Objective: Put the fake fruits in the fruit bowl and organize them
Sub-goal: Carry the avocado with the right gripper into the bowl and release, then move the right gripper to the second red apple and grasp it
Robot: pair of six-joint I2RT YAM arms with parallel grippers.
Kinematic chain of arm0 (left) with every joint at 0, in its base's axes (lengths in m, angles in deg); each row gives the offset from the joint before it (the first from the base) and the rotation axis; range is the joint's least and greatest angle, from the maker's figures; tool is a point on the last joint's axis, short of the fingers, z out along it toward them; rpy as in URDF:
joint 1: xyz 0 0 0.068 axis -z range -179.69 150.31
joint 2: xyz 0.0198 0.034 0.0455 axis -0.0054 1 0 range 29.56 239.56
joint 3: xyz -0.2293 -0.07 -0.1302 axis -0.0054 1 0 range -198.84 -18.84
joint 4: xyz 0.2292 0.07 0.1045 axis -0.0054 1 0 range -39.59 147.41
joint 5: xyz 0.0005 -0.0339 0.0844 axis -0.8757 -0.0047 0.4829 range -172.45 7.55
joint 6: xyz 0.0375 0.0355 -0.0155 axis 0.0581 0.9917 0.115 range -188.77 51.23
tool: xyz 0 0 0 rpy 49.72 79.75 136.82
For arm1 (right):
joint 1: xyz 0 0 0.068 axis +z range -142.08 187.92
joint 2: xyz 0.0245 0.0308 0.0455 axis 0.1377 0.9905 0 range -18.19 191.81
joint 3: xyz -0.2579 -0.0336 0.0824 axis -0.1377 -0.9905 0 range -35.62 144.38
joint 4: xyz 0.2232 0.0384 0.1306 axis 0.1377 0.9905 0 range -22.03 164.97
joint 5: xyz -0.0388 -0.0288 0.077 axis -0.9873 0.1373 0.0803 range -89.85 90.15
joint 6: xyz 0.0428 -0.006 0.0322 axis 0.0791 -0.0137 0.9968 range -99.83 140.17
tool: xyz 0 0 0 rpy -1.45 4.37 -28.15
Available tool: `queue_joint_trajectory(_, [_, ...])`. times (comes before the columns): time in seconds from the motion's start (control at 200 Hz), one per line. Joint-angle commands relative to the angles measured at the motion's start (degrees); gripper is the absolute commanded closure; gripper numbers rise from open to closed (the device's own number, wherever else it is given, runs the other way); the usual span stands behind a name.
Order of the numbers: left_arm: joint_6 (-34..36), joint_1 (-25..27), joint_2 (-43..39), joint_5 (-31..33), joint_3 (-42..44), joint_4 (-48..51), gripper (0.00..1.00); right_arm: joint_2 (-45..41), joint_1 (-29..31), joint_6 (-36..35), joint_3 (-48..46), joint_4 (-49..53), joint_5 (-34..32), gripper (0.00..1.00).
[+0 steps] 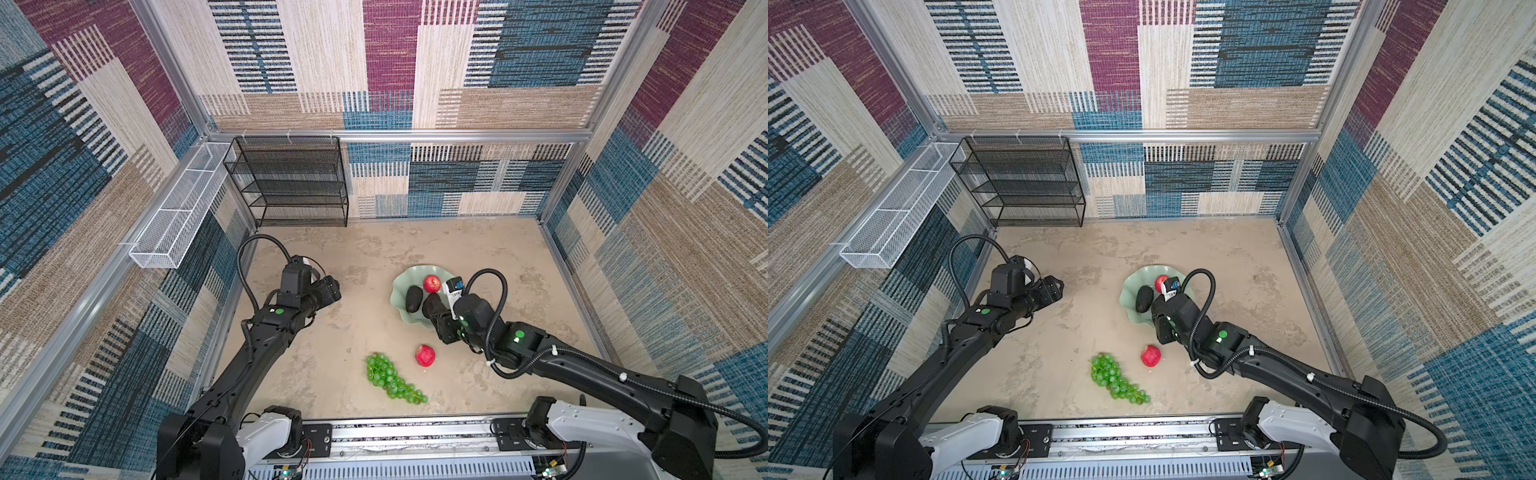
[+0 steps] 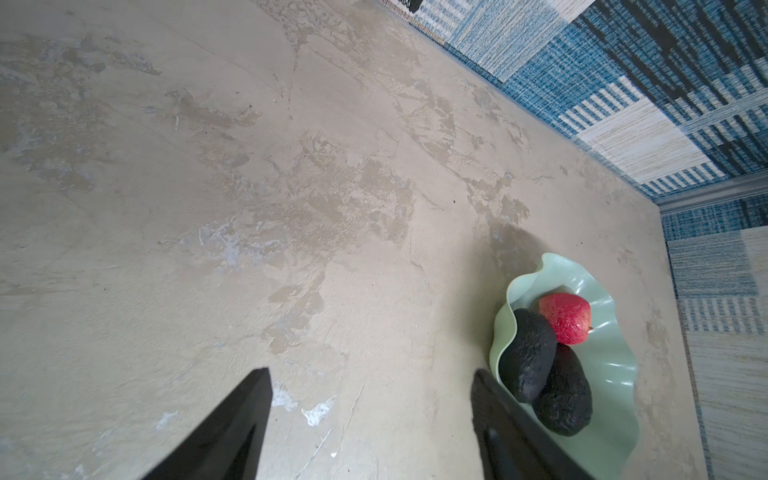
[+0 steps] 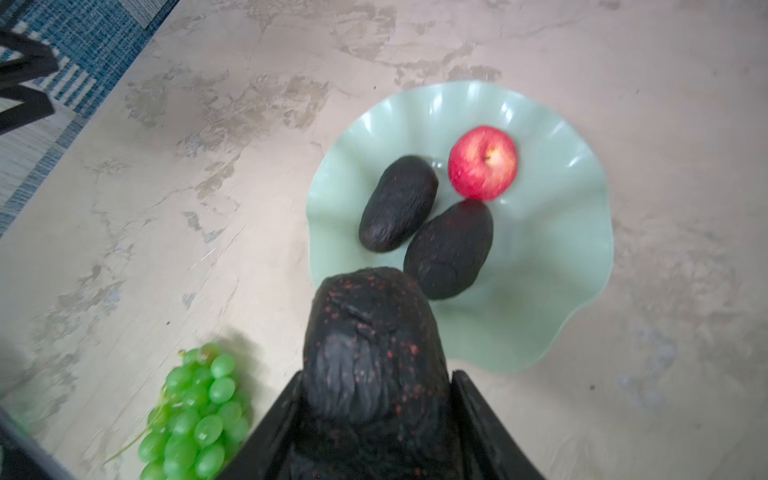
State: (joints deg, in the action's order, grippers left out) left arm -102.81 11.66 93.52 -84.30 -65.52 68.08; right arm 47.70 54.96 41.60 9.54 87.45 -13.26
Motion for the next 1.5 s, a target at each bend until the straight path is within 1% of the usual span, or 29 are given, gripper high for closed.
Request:
queue_joint_trajectory(0.0, [0.8,-0.4,-1.0,0.1,0.4,0.9,0.22,4.3,-2.6,-10.4,1.7,-9.1,3.8,0.54])
queue_joint_trajectory(0.135, [1.0,-0.8,-2.1,0.3,0.8,1.3,0.22,10.5,-4.1,-14.7,3.7,-12.8,7.5,0.54])
queue_joint_trajectory(0.286, [1.2,-1.2,-2.3,-0.1,1.0,1.6,0.22,16.2,-4.2,-16.4,5.0,-15.0,10.8,0.55])
queue_joint_trajectory(0.561, [1.5,-1.8,-2.0,-0.4,0.8,1.6,0.21,23.1,-4.2,-17.5,4.9,-16.8,11.3,0.53])
queue_joint_trajectory(0.696, [1.5,-1.9,-1.8,-0.6,0.7,1.6,0.22,24.9,-4.2,-17.5,5.1,-16.8,9.9,0.48])
queue_joint_trajectory(0.806, [1.4,-2.1,-1.6,-0.8,0.8,1.6,0.22,25.1,-4.2,-17.2,5.4,-16.7,9.6,0.39])
queue_joint_trajectory(0.912, [1.5,-2.2,-1.4,-1.0,0.8,1.4,0.22,24.1,-4.2,-16.8,6.1,-15.6,8.9,0.3])
queue_joint_trajectory(0.967, [1.5,-2.3,-1.3,-1.1,0.9,1.3,0.22,22.9,-4.2,-16.2,6.3,-14.9,8.5,0.27])
queue_joint_trajectory(1.132, [1.2,-2.5,-1.4,-1.5,1.3,0.9,0.22,16.3,-4.1,-13.8,6.0,-10.5,8.2,0.25])
queue_joint_trajectory(1.242, [1.1,-2.7,-1.6,-1.7,1.7,0.2,0.22,10.2,-3.5,-11.2,2.8,-6.4,9.1,0.23])
queue_joint_trajectory(1.372, [0.7,-2.9,-1.1,-2.3,2.2,-0.9,0.22,3.7,0.0,-6.9,-2.4,-2.1,8.9,0.22])
queue_joint_trajectory(1.493, [-0.2,-3.0,-0.2,-3.5,2.5,-1.9,0.22,0.4,3.9,-1.7,-6.9,-0.3,9.6,0.21])
